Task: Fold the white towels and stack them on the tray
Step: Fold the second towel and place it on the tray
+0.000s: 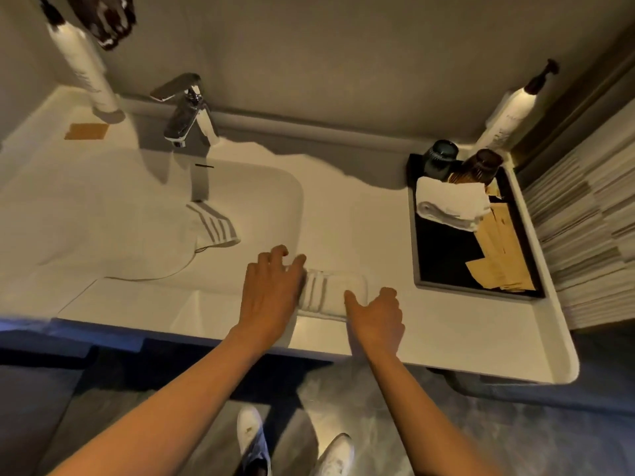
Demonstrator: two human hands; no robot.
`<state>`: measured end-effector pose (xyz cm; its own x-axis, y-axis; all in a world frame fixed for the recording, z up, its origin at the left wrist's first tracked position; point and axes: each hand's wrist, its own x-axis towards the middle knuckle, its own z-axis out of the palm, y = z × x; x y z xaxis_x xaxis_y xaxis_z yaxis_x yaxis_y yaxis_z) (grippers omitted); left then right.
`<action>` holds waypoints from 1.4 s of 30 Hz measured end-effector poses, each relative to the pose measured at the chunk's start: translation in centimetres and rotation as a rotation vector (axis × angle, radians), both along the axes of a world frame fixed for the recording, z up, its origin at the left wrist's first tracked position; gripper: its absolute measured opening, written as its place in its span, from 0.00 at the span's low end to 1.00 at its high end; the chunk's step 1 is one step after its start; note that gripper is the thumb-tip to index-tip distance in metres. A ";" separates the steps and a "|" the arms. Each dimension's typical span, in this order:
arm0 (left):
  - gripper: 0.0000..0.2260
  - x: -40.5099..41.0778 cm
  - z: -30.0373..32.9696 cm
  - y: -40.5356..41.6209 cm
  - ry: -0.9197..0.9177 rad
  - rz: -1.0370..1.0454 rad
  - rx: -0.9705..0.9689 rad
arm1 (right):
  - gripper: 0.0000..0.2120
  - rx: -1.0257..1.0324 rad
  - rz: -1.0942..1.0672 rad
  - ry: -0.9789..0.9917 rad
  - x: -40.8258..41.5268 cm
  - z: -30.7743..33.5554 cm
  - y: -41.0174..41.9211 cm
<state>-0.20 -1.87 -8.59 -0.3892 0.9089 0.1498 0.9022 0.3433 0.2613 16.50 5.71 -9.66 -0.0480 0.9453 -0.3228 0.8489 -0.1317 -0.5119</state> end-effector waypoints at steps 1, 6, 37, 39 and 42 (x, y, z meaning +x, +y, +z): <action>0.20 0.2 -0.3 -0.3 0.073 -0.170 0.000 | 0.30 -0.087 0.002 0.038 -0.2 0.0 0.3; 0.24 0.7 -2.5 -2.6 -0.097 -0.370 -0.115 | 0.19 -0.182 -0.018 0.221 0.6 0.2 2.0; 0.17 0.4 -1.0 0.1 -1.065 0.575 -0.118 | 0.12 0.105 0.187 0.301 -1.8 3.8 -1.1; 0.17 0.2 -1.0 0.3 -1.050 0.541 -0.149 | 0.25 -0.056 0.175 0.216 -1.8 2.8 0.4; 0.20 0.0 -0.4 0.0 -1.067 0.508 -0.199 | 0.24 -0.433 0.092 0.326 -3.0 1.8 1.1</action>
